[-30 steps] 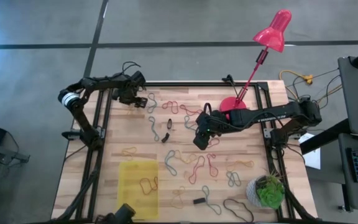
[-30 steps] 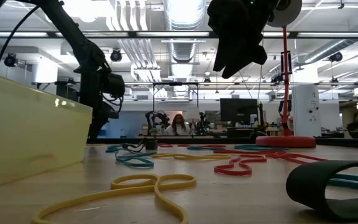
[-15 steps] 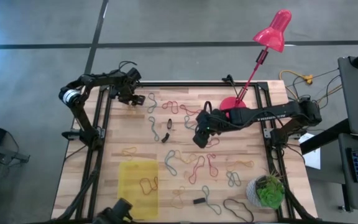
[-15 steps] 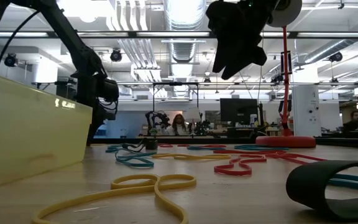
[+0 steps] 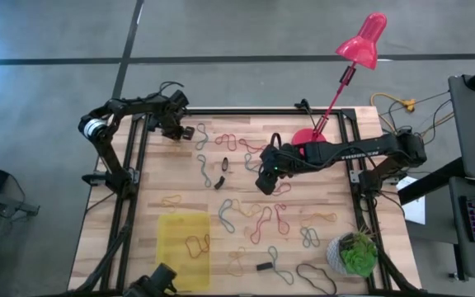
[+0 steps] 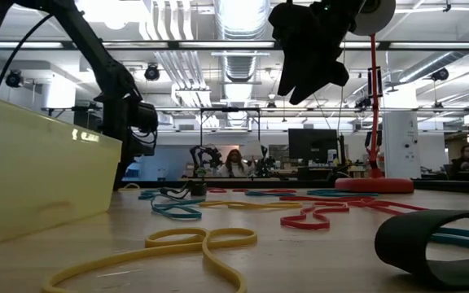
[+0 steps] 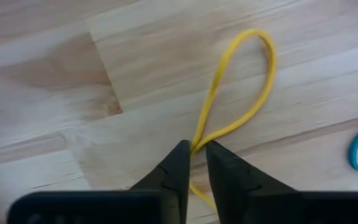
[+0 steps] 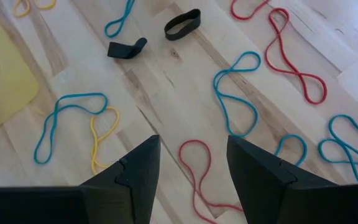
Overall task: Pick and place rubber bands into bin
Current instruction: Put the yellow rubber band into the bin
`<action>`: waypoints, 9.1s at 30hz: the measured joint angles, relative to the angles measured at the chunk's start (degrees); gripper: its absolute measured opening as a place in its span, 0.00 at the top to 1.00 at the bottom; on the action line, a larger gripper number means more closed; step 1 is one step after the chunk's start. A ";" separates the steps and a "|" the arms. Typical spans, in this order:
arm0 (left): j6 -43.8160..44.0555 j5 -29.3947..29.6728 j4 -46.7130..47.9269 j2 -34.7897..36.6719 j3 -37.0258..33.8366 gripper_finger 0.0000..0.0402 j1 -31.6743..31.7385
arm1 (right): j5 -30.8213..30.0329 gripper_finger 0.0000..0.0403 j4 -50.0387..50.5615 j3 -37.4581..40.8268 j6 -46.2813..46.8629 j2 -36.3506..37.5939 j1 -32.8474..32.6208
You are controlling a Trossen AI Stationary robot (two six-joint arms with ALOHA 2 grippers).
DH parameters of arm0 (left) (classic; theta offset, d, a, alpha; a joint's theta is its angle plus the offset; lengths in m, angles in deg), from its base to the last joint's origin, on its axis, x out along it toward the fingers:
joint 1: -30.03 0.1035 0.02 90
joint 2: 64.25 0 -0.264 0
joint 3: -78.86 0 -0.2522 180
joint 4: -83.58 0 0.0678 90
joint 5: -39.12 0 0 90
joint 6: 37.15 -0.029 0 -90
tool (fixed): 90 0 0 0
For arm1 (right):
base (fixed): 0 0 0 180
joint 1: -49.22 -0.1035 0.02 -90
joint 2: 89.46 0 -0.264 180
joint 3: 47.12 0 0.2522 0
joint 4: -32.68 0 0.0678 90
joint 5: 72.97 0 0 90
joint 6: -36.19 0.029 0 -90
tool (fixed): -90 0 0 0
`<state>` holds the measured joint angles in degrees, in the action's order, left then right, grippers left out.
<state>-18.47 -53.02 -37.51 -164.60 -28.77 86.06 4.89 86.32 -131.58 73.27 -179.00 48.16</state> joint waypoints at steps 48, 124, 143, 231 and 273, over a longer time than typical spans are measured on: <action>6.00 5.42 -0.35 6.79 -5.11 0.59 -15.60 | 0.68 0.57 -2.51 0.00 -0.80 0.00 -0.17; 12.61 5.80 -3.63 -2.90 4.73 0.73 -12.63 | 0.35 0.57 -2.44 0.91 -0.54 -0.04 -0.81; 7.35 2.55 -4.02 -1.83 3.80 1.00 -10.14 | 0.17 0.57 -2.56 3.62 1.66 -0.04 -0.81; 3.08 -10.26 -7.26 17.39 -7.34 1.00 -19.76 | 0.15 0.57 -3.60 3.74 1.73 0.02 -0.76; 39.56 -3.71 8.15 26.30 -1.01 0.97 -87.76 | -2.50 0.57 -6.39 3.76 -1.31 0.02 0.90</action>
<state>21.09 -56.73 -29.36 -138.30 -29.78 -1.70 2.39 79.93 -127.82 71.96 -178.98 49.06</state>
